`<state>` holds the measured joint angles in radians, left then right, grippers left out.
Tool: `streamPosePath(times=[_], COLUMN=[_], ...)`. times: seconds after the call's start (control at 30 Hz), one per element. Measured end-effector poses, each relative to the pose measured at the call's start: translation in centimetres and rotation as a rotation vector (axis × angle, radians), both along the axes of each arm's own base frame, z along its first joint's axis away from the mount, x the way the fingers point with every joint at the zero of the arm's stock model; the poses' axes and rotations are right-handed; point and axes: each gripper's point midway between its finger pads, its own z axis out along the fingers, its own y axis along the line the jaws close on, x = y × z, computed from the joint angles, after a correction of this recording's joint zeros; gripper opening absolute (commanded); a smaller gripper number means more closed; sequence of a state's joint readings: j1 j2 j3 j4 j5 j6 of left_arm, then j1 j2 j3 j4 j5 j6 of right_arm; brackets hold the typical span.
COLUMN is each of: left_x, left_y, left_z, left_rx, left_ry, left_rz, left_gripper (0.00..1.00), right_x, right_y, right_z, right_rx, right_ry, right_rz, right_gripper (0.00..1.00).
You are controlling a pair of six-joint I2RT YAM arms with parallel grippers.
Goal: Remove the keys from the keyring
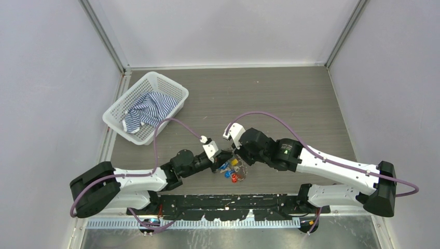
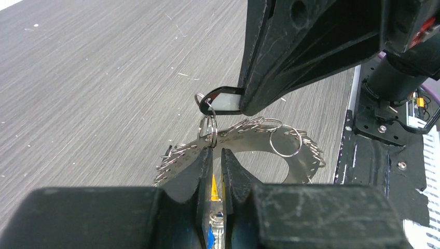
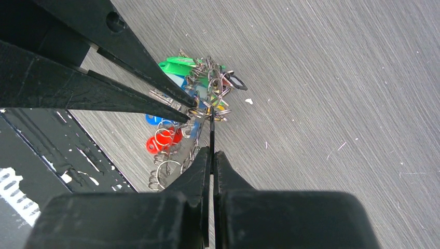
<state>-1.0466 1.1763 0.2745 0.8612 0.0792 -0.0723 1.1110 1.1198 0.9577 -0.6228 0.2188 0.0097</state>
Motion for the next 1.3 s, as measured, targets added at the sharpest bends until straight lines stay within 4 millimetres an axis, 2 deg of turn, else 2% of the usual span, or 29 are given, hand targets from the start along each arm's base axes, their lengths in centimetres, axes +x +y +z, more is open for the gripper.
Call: streamPosePath(times=[0.37,0.73,0.9,1.03,1.3], left_x=[0.2,0.9,1.0,1.1,1.1], left_y=[-0.2,-0.5,-0.6,-0.7,-0.6], left_z=[1.3,1.0,1.2,1.4,1.6], left_rx=[-0.044,-0.038,-0.045,-0.048,-0.053], left_ry=[-0.026,-0.024,-0.028,-0.031,-0.034], left_rz=[0.002,0.019,0.024,0.024,0.027], left_gripper=[0.15,0.19,0.16,0.01,0.01], right_x=[0.1,0.0,0.0,0.0,0.5], right_y=[0.0,0.0,0.0,0.0,-0.4], right_z=[0.0,0.0,0.0,0.0,0.1], right_rx=[-0.001,-0.001,-0.001,-0.002,-0.007], right_ry=[-0.003,-0.002,-0.003,-0.003,-0.017], right_rz=[-0.003,-0.002,-0.001,-0.002,-0.032], right_gripper=[0.01,0.01,0.01,0.01,0.01])
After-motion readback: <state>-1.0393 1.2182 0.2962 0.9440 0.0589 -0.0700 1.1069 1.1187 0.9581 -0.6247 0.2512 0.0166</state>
